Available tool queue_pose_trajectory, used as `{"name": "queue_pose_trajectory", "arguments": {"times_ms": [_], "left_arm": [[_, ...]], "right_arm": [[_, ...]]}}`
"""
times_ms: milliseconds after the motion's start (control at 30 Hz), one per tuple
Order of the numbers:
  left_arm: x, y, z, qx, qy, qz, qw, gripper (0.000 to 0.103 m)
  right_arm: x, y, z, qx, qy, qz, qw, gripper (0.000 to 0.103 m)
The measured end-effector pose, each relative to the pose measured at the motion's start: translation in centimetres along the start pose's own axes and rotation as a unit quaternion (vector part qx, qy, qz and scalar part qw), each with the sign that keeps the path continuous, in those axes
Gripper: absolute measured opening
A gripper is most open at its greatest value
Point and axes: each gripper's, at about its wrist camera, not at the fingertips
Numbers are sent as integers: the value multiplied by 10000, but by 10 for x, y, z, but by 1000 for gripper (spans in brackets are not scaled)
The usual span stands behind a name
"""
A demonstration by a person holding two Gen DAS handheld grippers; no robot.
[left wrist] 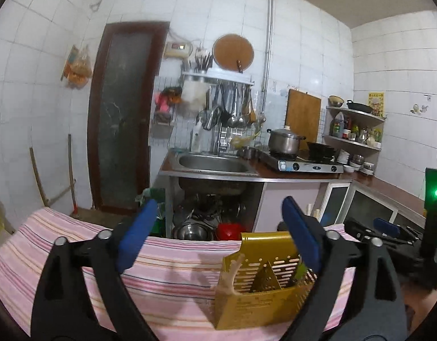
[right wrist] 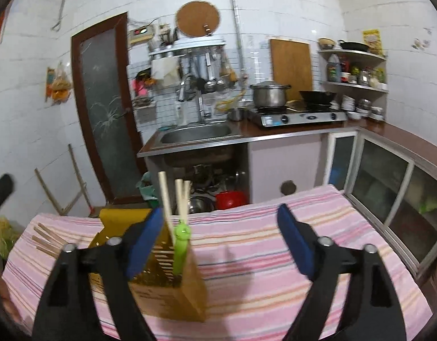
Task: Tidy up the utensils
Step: 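Move both open tools back toward the spoon and blue spatula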
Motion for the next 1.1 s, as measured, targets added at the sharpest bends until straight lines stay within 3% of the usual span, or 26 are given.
{"name": "queue_pose_trajectory", "arguments": {"times_ms": [67,233,433,567,767,1100], "left_arm": [[19,-4,3,-36,10,53,10000,98],[59,2,6,-170,-24,-194,9997,98],[90,45,-7,-50,-265,-645,9976,98],[97,83,-20,230,-385,-996,9940,98],[97,130,-27,274,-524,-1584,9856,98],[97,167,-37,451,-548,-2186,9732,98]], "right_arm": [[13,3,10,1,79,1,10000,88],[43,25,19,199,43,-170,9996,91],[84,76,25,480,-24,-331,9983,93],[95,120,25,721,-71,-645,9953,93],[93,170,33,843,-96,-1191,9892,93],[93,212,-7,1869,-629,-1792,9639,92]]}}
Point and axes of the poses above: each gripper's, at about its wrist camera, not at the fingertips, and x roughly against the way its jaws point, z to its right, y to its underside, and after that the axes turned 13 degrees about y, right-handed
